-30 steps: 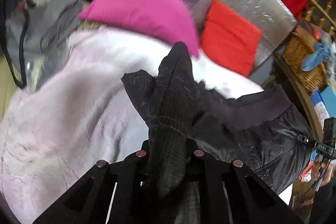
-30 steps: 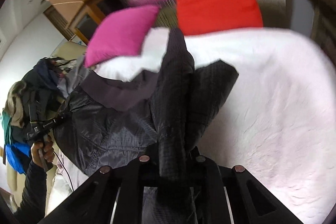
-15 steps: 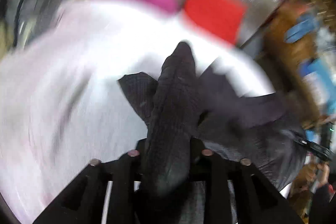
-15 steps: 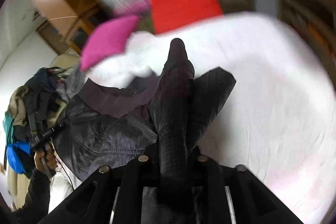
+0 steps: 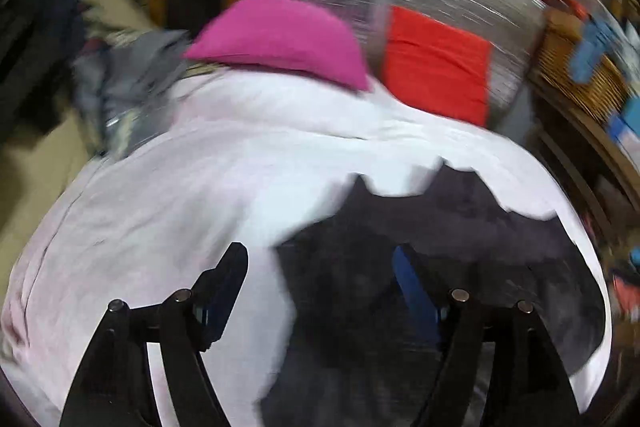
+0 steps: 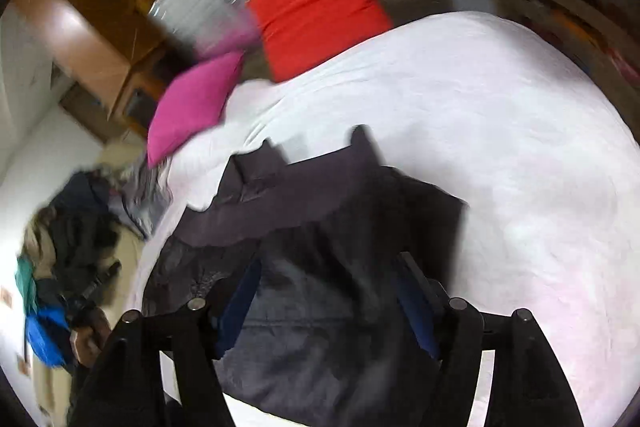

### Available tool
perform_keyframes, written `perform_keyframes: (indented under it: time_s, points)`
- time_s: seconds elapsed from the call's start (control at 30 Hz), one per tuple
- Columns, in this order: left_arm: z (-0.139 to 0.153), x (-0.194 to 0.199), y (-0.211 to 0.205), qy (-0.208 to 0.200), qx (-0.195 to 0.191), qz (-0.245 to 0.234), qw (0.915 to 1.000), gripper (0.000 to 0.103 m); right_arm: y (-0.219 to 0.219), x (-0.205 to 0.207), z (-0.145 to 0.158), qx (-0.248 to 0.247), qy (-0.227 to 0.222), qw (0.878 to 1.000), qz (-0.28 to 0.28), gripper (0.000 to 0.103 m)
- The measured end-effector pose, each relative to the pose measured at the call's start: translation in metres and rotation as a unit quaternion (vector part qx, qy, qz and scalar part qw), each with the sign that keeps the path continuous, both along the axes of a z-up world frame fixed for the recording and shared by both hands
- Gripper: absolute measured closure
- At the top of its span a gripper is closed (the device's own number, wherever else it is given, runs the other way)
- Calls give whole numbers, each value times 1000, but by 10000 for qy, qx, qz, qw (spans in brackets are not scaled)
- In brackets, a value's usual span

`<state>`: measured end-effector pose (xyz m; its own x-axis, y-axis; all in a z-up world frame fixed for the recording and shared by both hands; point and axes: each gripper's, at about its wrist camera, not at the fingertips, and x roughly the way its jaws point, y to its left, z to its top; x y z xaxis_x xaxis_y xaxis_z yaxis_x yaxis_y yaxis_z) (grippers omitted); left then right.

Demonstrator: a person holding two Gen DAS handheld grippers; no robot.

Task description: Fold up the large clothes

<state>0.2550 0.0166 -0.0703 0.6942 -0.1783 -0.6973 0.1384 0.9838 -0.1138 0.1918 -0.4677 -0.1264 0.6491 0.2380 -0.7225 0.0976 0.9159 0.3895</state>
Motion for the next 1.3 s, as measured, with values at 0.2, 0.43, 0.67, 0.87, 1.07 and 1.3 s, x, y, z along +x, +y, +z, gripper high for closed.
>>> perform_keyframes:
  time_s: [0.2, 0.43, 0.67, 0.87, 1.07, 1.3]
  points:
    - [-42, -5, -63, 282, 383, -653, 9967, 27, 2, 47, -35, -983, 700, 9926, -126, 34]
    - [-59, -2, -66, 326, 345, -560, 9973, 27, -10, 46, -36, -1145, 668, 9911, -93, 94]
    - [-102, 34, -68, 820, 663, -218, 9942, 27, -22, 46, -73, -620, 863, 9929, -532, 79]
    - [-66, 8, -57, 517, 607, -193, 9966, 27, -23, 11, -33, -580, 389, 9938, -868, 38]
    - [-38, -36, -46, 140, 291, -210, 9993, 27, 25, -33, 1, 311, -310, 9990, -20, 32]
    - [-76, -41, -35, 747, 538, 71, 9957, 26, 3, -31, -68, 936, 388, 9934, -543, 32]
